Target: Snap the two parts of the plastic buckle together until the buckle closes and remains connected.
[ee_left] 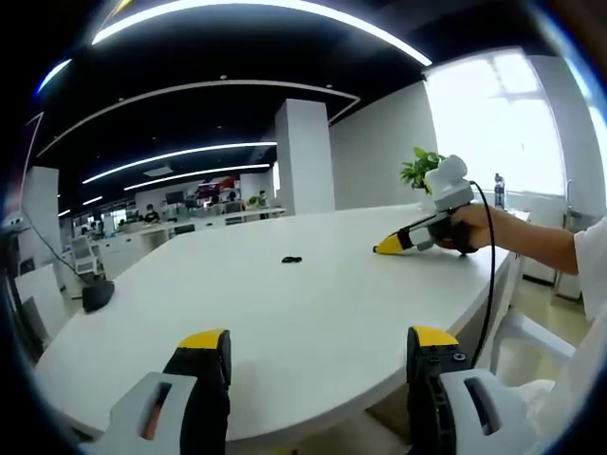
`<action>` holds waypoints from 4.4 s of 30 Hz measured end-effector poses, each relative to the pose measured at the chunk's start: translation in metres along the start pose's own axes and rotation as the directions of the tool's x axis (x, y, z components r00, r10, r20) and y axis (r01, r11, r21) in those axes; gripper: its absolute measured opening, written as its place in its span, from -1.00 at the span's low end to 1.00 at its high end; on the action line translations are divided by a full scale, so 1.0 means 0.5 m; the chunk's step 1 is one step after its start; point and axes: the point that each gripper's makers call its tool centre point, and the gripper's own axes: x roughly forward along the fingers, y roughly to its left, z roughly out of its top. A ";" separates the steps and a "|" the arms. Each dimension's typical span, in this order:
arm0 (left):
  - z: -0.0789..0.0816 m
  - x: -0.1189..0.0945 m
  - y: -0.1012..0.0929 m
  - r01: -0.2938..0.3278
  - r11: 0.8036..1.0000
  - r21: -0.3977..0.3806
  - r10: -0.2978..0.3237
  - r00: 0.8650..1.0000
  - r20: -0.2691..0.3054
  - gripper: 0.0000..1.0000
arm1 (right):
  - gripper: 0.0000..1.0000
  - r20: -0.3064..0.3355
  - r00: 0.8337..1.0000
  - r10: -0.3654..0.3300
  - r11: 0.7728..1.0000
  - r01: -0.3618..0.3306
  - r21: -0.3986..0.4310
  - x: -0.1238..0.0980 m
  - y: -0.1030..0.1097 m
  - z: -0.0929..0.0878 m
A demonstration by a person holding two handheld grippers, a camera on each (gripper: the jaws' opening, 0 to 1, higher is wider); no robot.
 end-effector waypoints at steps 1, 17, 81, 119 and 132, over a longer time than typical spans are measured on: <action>0.000 0.000 0.000 0.000 1.000 0.000 0.000 1.000 0.000 0.53 | -0.74 0.002 1.000 0.002 1.000 -0.002 0.001 0.000 -0.001 0.001; -0.003 0.003 0.002 -0.002 1.000 -0.007 0.002 1.000 -0.001 0.52 | -0.74 0.003 0.989 0.145 0.989 -0.145 0.023 0.012 -0.024 0.007; 0.174 0.303 0.077 0.527 0.843 0.108 -0.530 0.848 0.002 0.39 | -0.74 -0.089 0.893 0.442 0.884 -0.450 -0.129 -0.002 0.008 0.005; 0.129 0.384 0.109 0.492 0.862 0.123 -0.471 0.866 -0.169 -0.13 | -0.58 0.028 0.867 0.497 0.853 -0.483 -0.199 -0.034 0.035 0.051; 0.127 0.393 0.110 0.478 0.869 0.129 -0.456 0.874 -0.168 -0.31 | -0.58 0.058 0.866 0.496 0.861 -0.482 -0.161 -0.051 0.032 0.039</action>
